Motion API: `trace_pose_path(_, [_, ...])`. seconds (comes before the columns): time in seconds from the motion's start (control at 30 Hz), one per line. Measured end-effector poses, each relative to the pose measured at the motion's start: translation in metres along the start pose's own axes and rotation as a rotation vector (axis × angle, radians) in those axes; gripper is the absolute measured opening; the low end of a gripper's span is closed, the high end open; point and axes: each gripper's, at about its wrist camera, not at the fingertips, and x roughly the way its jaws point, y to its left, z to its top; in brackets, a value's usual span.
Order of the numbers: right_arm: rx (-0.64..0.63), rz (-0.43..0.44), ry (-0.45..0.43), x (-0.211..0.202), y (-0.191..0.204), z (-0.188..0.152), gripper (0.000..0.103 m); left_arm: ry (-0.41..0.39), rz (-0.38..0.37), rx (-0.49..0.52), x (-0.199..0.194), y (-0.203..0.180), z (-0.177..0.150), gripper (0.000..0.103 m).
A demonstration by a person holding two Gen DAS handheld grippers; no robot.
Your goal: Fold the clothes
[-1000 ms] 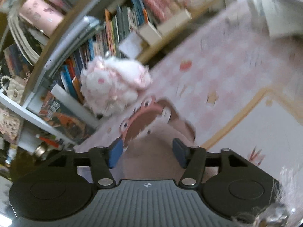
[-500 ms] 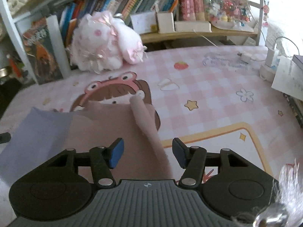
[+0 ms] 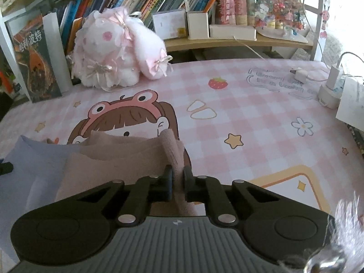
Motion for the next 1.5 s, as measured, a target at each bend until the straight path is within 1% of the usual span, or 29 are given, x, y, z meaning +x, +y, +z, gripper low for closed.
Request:
trace_pose_path(0.1, [0.019,0.014,-0.024,-0.009,-0.002,0.001,0.007,-0.130,-0.045,-0.028,-0.045,0.001,0.002,0.004])
trace_pose_path(0.13, [0.050,0.042,-0.045,-0.017,-0.005,0.003,0.007,-0.174,-0.061,-0.039,-0.061,0.001,0.003,0.004])
trace_pose_path(0.2, [0.119,0.106,-0.086,-0.032,-0.012,0.005,0.007,-0.218,-0.139,-0.154,-0.090,0.016,0.001,0.004])
trace_pose_path(0.23, [0.154,0.130,-0.098,-0.036,-0.016,0.006,0.007,-0.202,-0.149,-0.202,-0.090,0.023,-0.003,0.004])
trace_pose_path(0.3, [0.184,0.128,-0.078,-0.031,-0.019,0.010,0.007,-0.157,-0.159,-0.296,-0.086,0.037,-0.010,0.005])
trace_pose_path(0.37, [0.173,0.113,-0.034,-0.014,-0.017,0.012,0.007,-0.070,-0.113,-0.316,-0.056,0.045,-0.023,0.005])
trace_pose_path(0.4, [0.169,0.109,-0.011,-0.004,-0.016,0.011,0.007,-0.015,-0.099,-0.328,-0.039,0.047,-0.028,0.005])
trace_pose_path(0.43, [0.162,0.098,0.012,0.007,-0.013,0.009,0.007,0.023,-0.094,-0.335,-0.025,0.048,-0.033,0.005])
trace_pose_path(0.5, [0.129,0.059,0.035,0.023,-0.010,0.004,0.008,0.013,-0.073,-0.331,-0.019,0.046,-0.034,0.012])
trace_pose_path(0.53, [0.117,0.042,0.044,0.029,-0.008,0.001,0.009,0.006,-0.062,-0.328,-0.017,0.044,-0.035,0.012])
trace_pose_path(0.6, [0.135,0.036,0.036,0.028,-0.009,0.001,0.010,-0.001,-0.067,-0.336,-0.018,0.045,-0.034,0.013])
trace_pose_path(0.63, [0.139,0.038,0.033,0.026,-0.010,0.001,0.014,-0.005,-0.070,-0.341,-0.019,0.046,-0.034,0.016])
trace_pose_path(0.67, [0.143,0.040,0.029,0.024,-0.010,0.001,0.015,-0.011,-0.071,-0.342,-0.020,0.047,-0.034,0.016])
trace_pose_path(0.83, [0.152,0.053,0.022,0.017,-0.014,0.000,0.015,-0.021,-0.088,-0.341,-0.014,0.050,-0.028,0.017])
trace_pose_path(0.93, [0.126,0.057,0.044,0.021,-0.010,0.002,0.017,-0.011,-0.080,-0.310,-0.005,0.045,-0.024,0.016])
trace_pose_path(0.97, [0.114,0.058,0.050,0.023,-0.008,0.003,0.017,-0.017,-0.085,-0.305,-0.005,0.044,-0.023,0.012])
trace_pose_path(1.0, [0.115,0.056,0.035,0.020,-0.008,0.003,0.011,-0.023,-0.091,-0.300,-0.005,0.043,-0.021,0.009])
trace_pose_path(1.03, [0.116,0.054,0.020,0.017,-0.008,0.004,0.008,-0.027,-0.103,-0.333,-0.004,0.047,-0.022,0.005])
trace_pose_path(1.1, [0.123,0.052,-0.010,0.012,-0.008,0.005,0.007,-0.032,-0.127,-0.413,-0.003,0.056,-0.025,0.005])
trace_pose_path(1.17, [0.179,0.054,-0.036,0.010,-0.012,0.002,0.007,-0.017,-0.134,-0.445,0.005,0.060,-0.029,0.005])
trace_pose_path(1.2, [0.168,0.037,-0.007,0.016,-0.011,0.000,0.007,-0.019,-0.131,-0.439,0.006,0.059,-0.028,0.005])
trace_pose_path(1.23, [0.156,0.023,0.017,0.022,-0.011,-0.002,0.008,-0.022,-0.128,-0.430,0.006,0.057,-0.027,0.006])
trace_pose_path(1.3, [0.129,0.016,0.023,0.027,-0.010,-0.005,0.010,-0.034,-0.111,-0.435,0.000,0.057,-0.025,0.010])
trace_pose_path(1.37, [0.122,0.004,0.023,0.024,-0.011,-0.003,0.013,-0.047,-0.093,-0.442,-0.006,0.057,-0.024,0.010])
trace_pose_path(1.43, [0.116,-0.007,0.016,0.019,-0.012,-0.002,0.023,-0.091,-0.064,-0.433,-0.023,0.056,-0.024,0.010])
trace_pose_path(1.5, [0.113,0.005,0.000,0.010,-0.014,-0.002,0.023,-0.125,-0.043,-0.418,-0.040,0.050,-0.026,0.010])
